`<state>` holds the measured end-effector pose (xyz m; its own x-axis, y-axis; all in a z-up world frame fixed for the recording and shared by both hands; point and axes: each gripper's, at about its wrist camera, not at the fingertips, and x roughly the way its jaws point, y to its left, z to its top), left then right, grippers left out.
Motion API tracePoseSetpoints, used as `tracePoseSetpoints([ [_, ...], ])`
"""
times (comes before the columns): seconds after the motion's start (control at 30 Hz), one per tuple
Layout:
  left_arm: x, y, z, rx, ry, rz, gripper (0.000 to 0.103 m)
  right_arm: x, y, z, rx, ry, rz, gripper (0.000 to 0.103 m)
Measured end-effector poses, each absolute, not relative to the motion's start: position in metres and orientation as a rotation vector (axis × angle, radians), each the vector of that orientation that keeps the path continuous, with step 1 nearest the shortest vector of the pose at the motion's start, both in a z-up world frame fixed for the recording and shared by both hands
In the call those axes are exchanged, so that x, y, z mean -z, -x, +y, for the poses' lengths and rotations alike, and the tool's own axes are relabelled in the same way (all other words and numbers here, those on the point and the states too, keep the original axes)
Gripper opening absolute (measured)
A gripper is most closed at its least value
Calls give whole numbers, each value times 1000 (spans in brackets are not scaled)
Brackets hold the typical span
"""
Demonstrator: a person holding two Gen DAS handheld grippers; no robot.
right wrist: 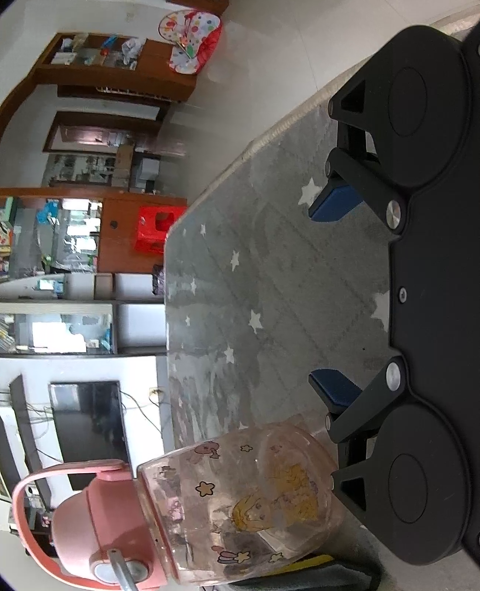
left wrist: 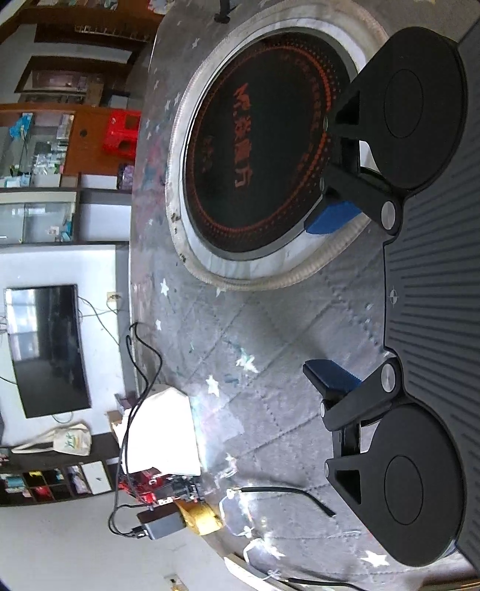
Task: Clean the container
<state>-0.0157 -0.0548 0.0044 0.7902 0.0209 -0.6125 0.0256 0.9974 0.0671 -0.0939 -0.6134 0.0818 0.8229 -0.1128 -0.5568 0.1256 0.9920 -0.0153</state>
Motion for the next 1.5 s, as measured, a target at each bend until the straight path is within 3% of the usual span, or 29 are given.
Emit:
tracePoseSetpoints([
  [0.23, -3, 7, -45, 15, -50, 654, 87, -75, 79, -615, 74, -31, 650, 90],
  [0.37, -3, 2, -38, 15, -45, 655, 88, -72, 73, -616, 61, -36, 667, 102],
  [1.2, -2, -13, -7, 27, -2, 676, 95, -52, 37, -603, 34, -15, 693, 103],
  [1.27, -2, -13, -6, 24, -1, 679, 97, -72, 71, -623, 28, -18, 694, 103],
  [1.5, -1, -16, -4, 22, 4, 685, 102, -74, 71, -625, 27, -19, 694, 103],
])
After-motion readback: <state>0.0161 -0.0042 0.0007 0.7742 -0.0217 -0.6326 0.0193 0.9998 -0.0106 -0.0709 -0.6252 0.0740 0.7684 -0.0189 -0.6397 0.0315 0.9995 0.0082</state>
